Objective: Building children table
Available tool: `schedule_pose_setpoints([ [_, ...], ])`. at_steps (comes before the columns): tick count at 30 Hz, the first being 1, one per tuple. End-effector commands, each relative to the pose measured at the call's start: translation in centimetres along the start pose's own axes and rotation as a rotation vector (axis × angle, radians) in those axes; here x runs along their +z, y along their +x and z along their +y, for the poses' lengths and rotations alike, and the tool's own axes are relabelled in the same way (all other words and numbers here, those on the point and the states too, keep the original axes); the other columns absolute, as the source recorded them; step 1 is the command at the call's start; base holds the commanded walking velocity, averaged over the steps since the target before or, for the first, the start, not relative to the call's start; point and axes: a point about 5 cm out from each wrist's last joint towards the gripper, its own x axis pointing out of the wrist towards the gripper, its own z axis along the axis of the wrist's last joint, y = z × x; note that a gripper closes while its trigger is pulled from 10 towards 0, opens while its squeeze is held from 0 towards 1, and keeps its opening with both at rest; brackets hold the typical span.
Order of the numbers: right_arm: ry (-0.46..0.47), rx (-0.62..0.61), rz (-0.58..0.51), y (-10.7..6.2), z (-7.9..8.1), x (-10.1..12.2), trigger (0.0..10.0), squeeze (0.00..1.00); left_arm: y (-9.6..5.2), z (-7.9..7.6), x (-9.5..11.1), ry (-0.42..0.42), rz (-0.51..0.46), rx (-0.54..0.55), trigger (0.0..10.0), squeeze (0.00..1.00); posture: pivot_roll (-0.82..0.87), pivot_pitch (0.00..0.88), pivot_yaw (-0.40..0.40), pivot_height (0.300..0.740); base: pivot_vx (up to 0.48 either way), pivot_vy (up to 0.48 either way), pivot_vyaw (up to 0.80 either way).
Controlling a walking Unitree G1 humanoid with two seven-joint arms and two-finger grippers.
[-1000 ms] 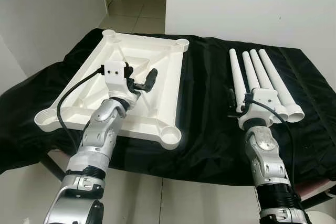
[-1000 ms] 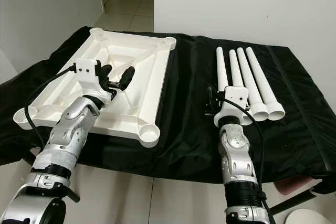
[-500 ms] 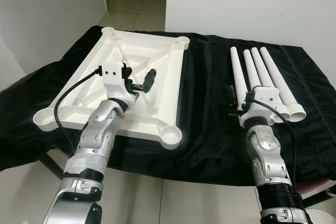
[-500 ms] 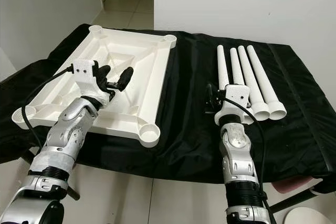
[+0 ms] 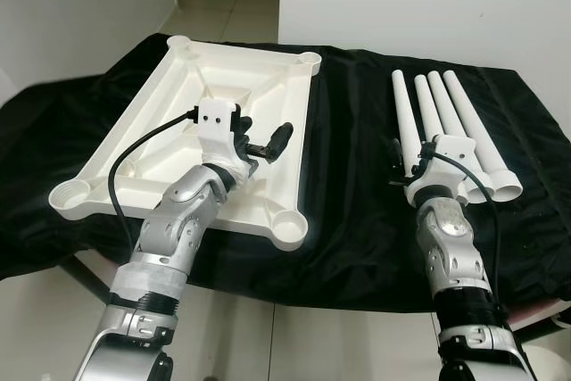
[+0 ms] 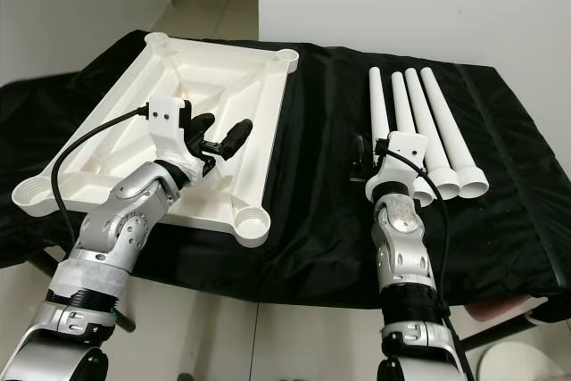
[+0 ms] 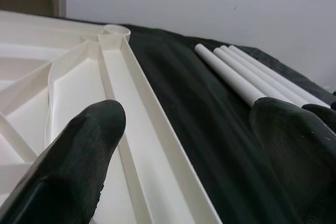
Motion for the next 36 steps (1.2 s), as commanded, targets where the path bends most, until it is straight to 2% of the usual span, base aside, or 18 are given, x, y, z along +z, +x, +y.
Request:
schedule_pose_setpoints([
  [1,0.009,-0.011,0.028,0.1,-0.4,-0.4,10.0,0.00,-0.3,-1.0,-0.3,0.001,0.020,-0.137,10.0,0.00,0.02,0.127,-0.026,0.740,0.000,0.000,0.00],
  [4,0.008,-0.009,0.036,0.0,-0.4,-0.6,10.0,0.00,-0.5,-1.1,-0.3,-0.001,0.026,-0.139,10.0,0.00,0.02,0.138,-0.029,0.740,0.000,0.000,0.00],
  [13,0.029,-0.042,0.184,-0.5,-0.7,-3.1,10.0,0.00,-1.7,-1.6,-0.2,-0.021,0.054,-0.118,10.0,0.00,0.04,0.156,-0.045,0.740,0.000,0.000,0.00],
  [19,0.033,-0.065,0.236,-1.0,-0.6,-4.3,10.0,0.00,-1.6,-1.1,0.0,-0.012,0.053,-0.094,10.0,0.00,0.04,0.147,-0.046,0.740,0.000,0.000,0.00],
  [28,0.038,-0.030,0.252,-0.7,0.1,-4.6,10.0,0.00,-1.7,-0.9,0.2,-0.002,0.048,-0.075,10.0,0.00,0.05,0.137,-0.049,0.740,0.000,0.000,0.00],
  [36,0.036,-0.029,0.196,0.9,-0.4,-3.5,10.0,0.00,-1.6,-0.9,0.5,0.018,0.042,-0.050,10.0,0.00,0.06,0.124,-0.048,0.740,0.000,0.000,0.00],
])
